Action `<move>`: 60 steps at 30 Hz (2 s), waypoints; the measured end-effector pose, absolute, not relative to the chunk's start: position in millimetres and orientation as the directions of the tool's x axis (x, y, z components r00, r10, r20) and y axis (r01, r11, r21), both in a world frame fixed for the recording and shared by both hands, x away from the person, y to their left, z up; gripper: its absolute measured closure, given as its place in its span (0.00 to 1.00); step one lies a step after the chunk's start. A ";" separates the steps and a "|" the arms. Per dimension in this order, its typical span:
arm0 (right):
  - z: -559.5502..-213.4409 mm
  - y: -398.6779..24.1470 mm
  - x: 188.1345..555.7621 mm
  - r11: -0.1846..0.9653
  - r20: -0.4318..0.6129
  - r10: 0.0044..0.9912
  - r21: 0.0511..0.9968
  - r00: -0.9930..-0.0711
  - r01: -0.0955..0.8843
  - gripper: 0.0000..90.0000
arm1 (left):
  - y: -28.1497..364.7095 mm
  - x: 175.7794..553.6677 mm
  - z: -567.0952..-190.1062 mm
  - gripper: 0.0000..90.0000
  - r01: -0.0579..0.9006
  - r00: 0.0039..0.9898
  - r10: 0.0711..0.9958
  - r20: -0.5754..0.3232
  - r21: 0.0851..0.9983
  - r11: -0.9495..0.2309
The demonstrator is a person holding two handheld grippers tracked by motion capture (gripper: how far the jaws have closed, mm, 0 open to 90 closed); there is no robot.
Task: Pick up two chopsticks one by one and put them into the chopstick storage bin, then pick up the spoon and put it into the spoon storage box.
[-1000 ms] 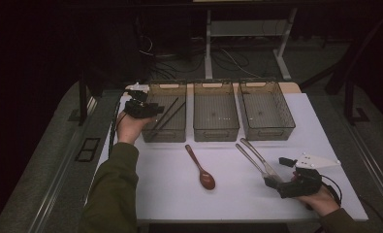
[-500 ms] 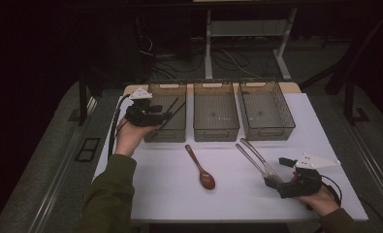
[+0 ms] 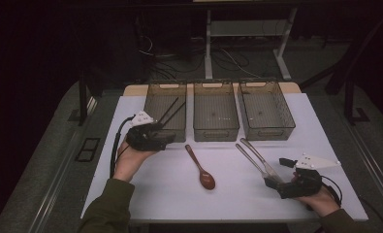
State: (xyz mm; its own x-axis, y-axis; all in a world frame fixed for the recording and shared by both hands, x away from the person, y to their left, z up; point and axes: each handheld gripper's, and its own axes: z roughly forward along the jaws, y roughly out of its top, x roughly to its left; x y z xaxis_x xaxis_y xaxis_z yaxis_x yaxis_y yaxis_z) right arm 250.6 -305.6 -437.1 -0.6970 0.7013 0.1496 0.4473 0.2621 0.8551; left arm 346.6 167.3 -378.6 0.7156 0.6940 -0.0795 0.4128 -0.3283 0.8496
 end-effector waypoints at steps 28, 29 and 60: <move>-437.3 -305.1 250.7 0.267 0.146 0.699 0.855 -0.700 0.445 0.02 | 163.7 294.1 -426.3 0.57 0.411 0.775 0.621 -0.116 0.839 -0.356; -437.4 -305.3 250.9 0.266 0.148 0.700 0.854 -0.698 0.447 0.02 | 163.0 294.5 -426.7 0.60 0.414 0.775 0.619 -0.125 0.841 -0.349; -439.4 -303.4 252.4 0.271 0.151 0.701 0.848 -0.697 0.456 0.02 | 109.1 353.8 -427.6 0.99 0.442 0.785 0.610 -0.111 0.790 -0.425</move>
State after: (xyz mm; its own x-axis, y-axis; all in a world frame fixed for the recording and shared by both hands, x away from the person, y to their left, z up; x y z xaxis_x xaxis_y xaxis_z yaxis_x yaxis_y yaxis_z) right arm 252.4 -303.4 -439.4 -0.6967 0.7012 0.1512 0.4563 0.2706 0.8477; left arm 353.8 109.1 -427.6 0.7849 0.6096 -0.1114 0.4423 -0.4251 0.7897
